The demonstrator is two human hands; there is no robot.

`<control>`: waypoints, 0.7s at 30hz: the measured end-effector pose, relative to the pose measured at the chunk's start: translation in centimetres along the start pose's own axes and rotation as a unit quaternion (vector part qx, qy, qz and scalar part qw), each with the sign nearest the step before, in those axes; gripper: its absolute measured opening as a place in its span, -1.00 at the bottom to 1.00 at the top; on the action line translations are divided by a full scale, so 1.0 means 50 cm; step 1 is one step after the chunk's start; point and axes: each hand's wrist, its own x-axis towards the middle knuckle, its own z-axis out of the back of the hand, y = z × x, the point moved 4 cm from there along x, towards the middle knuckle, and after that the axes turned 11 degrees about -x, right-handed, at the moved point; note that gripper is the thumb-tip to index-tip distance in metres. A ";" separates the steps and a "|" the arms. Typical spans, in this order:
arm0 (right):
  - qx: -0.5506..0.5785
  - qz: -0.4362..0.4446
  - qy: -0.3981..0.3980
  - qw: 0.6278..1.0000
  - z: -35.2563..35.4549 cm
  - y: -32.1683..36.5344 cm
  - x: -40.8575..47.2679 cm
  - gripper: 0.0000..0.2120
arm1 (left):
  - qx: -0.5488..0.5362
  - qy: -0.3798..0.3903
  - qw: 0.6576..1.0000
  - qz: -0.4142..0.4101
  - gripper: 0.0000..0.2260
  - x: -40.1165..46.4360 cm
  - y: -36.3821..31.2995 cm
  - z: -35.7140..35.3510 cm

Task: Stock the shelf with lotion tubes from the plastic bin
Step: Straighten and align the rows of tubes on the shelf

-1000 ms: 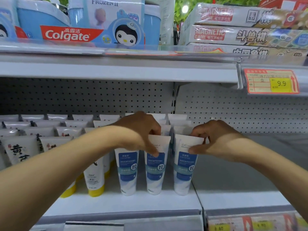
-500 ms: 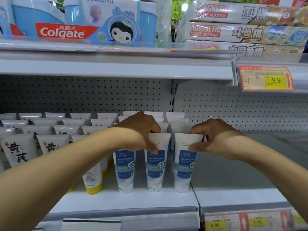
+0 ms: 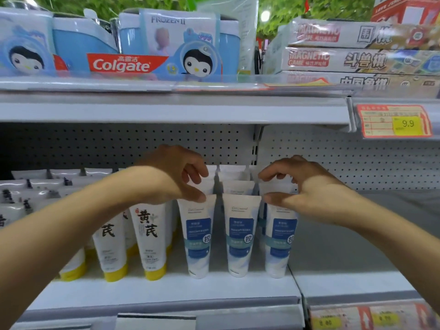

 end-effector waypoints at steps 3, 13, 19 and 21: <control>-0.039 0.009 0.051 0.998 -0.010 0.038 0.018 -0.69 | 0.012 0.007 1.000 0.014 -0.65 -0.011 0.026 0.012; -0.034 0.009 0.028 0.999 -0.022 0.042 0.112 -0.84 | 0.032 0.010 0.999 -0.027 -0.76 0.003 0.049 0.018; -0.058 0.024 0.112 0.992 -0.059 0.056 0.150 -0.90 | 0.029 0.020 0.999 -0.039 -0.88 0.009 0.050 0.014; -0.072 0.029 0.122 0.989 -0.066 0.056 0.156 -0.92 | 0.023 0.021 0.999 -0.037 -0.88 0.008 0.051 0.016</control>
